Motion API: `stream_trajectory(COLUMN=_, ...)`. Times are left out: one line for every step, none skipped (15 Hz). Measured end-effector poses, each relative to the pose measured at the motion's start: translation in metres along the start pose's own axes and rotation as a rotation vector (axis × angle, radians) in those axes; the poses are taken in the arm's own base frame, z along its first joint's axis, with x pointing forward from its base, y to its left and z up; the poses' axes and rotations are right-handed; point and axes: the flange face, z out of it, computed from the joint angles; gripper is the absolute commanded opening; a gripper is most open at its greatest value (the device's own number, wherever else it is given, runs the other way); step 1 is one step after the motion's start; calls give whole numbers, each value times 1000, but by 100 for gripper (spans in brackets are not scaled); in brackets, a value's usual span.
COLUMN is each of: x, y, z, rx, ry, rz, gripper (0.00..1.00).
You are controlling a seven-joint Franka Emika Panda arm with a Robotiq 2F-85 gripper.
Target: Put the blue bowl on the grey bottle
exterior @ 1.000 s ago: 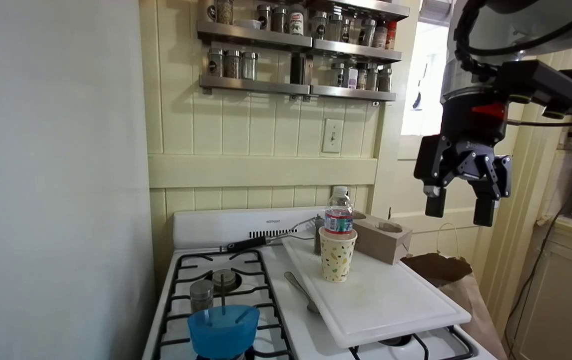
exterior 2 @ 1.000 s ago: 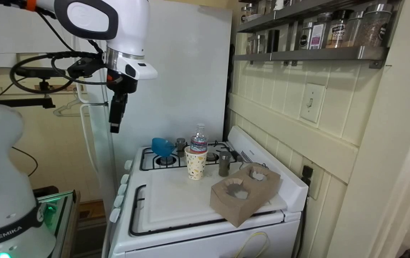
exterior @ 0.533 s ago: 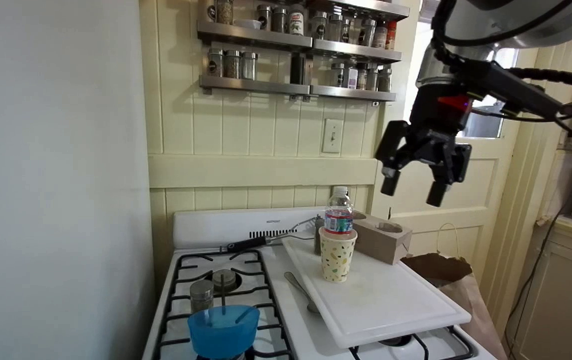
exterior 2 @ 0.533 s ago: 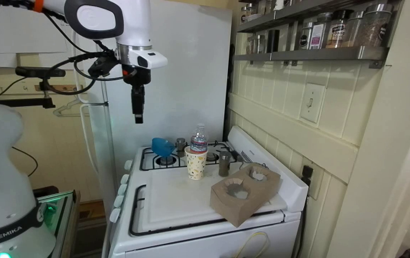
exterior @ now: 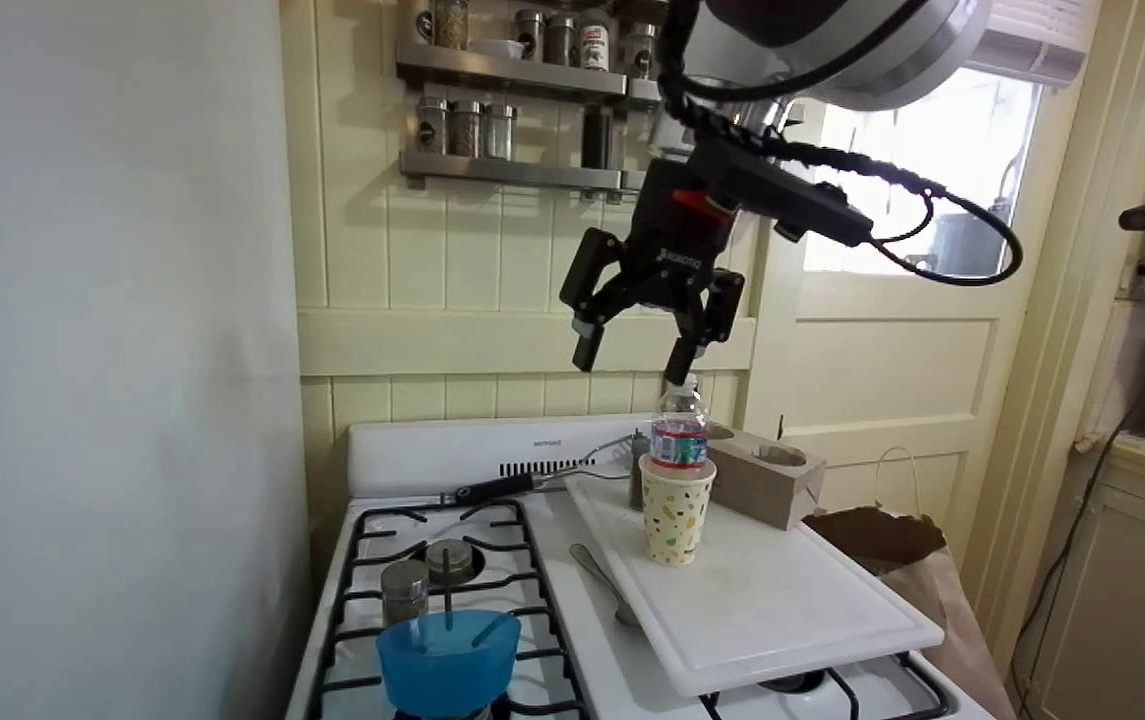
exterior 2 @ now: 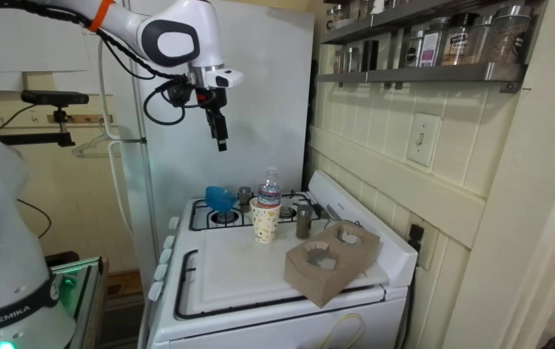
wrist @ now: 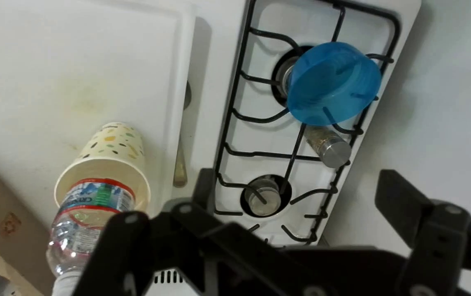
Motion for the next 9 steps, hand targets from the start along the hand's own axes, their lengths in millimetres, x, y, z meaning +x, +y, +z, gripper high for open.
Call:
stream_trajectory(x=3, y=-1, z=1, rx=2, ry=-3, rz=-3, gripper=100)
stream_trajectory(x=4, y=0, z=1, rx=3, ry=-4, rz=-3, gripper=100)
stream_trajectory(x=5, y=1, z=1, rx=2, ry=-3, rz=-2, gripper=100)
stream_trajectory(x=5, y=2, z=2, rx=4, ry=-5, rz=31, gripper=100)
stream_trajectory(x=6, y=3, z=6, rx=9, ry=-16, rz=78, gripper=100)
stream_trajectory(x=8, y=3, z=15, rx=16, ry=-35, rz=124, gripper=100)
stream_trajectory(x=11, y=0, z=29, rx=37, ry=-52, rz=168, gripper=100)
stream_trajectory(x=15, y=-3, z=47, rx=56, ry=-67, rz=209, gripper=100)
stream_trajectory(x=19, y=-7, z=68, rx=75, ry=-89, rz=248, gripper=100)
